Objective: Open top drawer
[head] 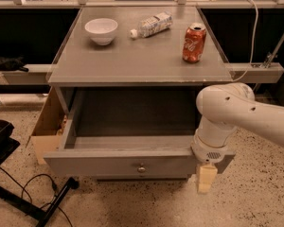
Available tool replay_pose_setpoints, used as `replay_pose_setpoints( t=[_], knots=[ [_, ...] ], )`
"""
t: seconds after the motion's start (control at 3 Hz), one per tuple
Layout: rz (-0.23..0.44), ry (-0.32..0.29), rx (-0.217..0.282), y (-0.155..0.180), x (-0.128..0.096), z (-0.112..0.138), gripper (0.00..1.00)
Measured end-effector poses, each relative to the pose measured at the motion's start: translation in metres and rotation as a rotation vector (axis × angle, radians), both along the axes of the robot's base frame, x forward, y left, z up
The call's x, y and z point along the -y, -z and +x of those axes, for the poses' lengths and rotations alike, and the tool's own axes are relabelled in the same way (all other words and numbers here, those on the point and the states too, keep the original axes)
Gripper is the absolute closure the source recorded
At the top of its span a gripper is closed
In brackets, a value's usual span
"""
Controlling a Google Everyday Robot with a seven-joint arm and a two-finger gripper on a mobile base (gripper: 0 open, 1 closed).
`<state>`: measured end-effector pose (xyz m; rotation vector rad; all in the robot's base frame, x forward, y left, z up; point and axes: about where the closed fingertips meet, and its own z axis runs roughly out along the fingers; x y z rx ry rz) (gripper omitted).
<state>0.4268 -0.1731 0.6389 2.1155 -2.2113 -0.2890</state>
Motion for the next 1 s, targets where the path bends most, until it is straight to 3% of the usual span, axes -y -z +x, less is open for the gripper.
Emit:
replay_pose_setpoints(
  t=[0.33, 1.0],
  knots=[
    [-0.002, -0.004, -0.036, 0.0002, -0.0031, -0.0115, 0.50],
    [-0.002, -0.004, -0.036, -0.0025, -0.0025, -0.0069, 0.96]
  ],
)
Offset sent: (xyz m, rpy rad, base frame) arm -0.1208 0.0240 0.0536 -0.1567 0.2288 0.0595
